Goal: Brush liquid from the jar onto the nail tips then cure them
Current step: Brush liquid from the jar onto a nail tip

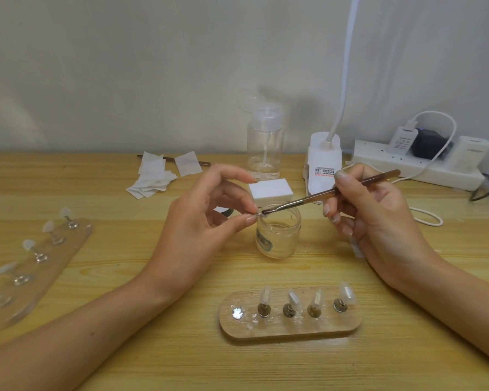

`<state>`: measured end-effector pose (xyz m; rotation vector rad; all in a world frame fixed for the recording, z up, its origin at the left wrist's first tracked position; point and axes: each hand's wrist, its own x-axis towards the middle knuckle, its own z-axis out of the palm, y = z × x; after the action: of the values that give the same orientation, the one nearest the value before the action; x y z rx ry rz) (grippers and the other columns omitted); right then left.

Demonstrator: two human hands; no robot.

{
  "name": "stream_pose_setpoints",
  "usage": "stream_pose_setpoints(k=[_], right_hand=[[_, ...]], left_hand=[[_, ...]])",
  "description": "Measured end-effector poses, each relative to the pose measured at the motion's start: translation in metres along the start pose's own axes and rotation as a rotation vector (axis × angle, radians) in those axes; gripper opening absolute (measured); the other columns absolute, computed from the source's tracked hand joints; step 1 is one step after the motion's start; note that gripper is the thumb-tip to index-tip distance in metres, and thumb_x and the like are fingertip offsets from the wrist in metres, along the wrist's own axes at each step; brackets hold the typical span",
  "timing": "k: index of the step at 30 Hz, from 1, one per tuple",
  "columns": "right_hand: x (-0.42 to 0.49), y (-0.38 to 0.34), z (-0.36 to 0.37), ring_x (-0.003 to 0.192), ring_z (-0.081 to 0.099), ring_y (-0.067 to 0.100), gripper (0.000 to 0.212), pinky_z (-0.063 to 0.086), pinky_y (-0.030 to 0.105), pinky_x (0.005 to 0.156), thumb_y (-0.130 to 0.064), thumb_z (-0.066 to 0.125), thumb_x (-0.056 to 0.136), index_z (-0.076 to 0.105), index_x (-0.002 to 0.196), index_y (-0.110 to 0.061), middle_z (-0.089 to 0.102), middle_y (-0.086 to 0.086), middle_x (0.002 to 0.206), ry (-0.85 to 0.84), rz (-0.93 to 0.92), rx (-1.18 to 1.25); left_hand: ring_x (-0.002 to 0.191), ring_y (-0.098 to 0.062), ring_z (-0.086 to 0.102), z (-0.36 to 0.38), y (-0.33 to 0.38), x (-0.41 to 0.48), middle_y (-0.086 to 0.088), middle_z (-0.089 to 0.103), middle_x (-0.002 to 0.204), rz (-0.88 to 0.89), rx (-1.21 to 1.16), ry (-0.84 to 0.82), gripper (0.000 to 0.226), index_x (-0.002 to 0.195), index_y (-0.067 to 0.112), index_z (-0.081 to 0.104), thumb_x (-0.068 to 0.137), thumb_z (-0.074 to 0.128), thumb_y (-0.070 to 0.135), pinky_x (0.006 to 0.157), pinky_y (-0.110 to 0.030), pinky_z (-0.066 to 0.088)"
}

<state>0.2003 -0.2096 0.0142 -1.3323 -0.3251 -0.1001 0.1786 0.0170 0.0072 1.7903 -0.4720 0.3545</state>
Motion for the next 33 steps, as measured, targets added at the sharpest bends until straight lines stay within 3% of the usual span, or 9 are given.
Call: stream_pose_setpoints(k=[11,20,33], right_hand=[[-0.0007,-0.0004,0.0003,0.051,0.053,0.011,0.025,0.035,0.017,0.04,-0.036,0.064,0.079,0.047,0.078,-0.017,0.061,0.004,0.06,0.046,0.017,-0.019],[-0.0003,0.0001,-0.0007,0.051,0.052,0.01,0.023,0.034,0.016,0.04,-0.034,0.064,0.08,0.048,0.077,-0.018,0.061,0.003,0.059,0.058,0.007,-0.011],[-0.0008,-0.0003,0.0,0.054,0.06,0.012,0.025,0.039,0.017,0.042,-0.036,0.062,0.081,0.047,0.079,-0.017,0.063,0.003,0.061,0.014,0.007,-0.028]], left_hand=[[0.088,-0.017,0.07,-0.0006,-0.0007,0.0,0.005,0.071,0.085,-0.01,-0.004,0.003,0.044,0.114,0.027,0.06,0.084,0.076,-0.001,0.071,-0.052,0.056],[0.089,-0.017,0.07,-0.0009,-0.0003,-0.0002,0.005,0.072,0.084,-0.031,-0.012,0.004,0.045,0.115,0.028,0.06,0.083,0.078,0.002,0.068,-0.035,0.054],[0.085,-0.013,0.069,-0.0021,0.0014,-0.0005,0.003,0.071,0.082,-0.038,-0.009,-0.002,0.047,0.117,0.029,0.061,0.082,0.079,0.003,0.063,-0.028,0.053]])
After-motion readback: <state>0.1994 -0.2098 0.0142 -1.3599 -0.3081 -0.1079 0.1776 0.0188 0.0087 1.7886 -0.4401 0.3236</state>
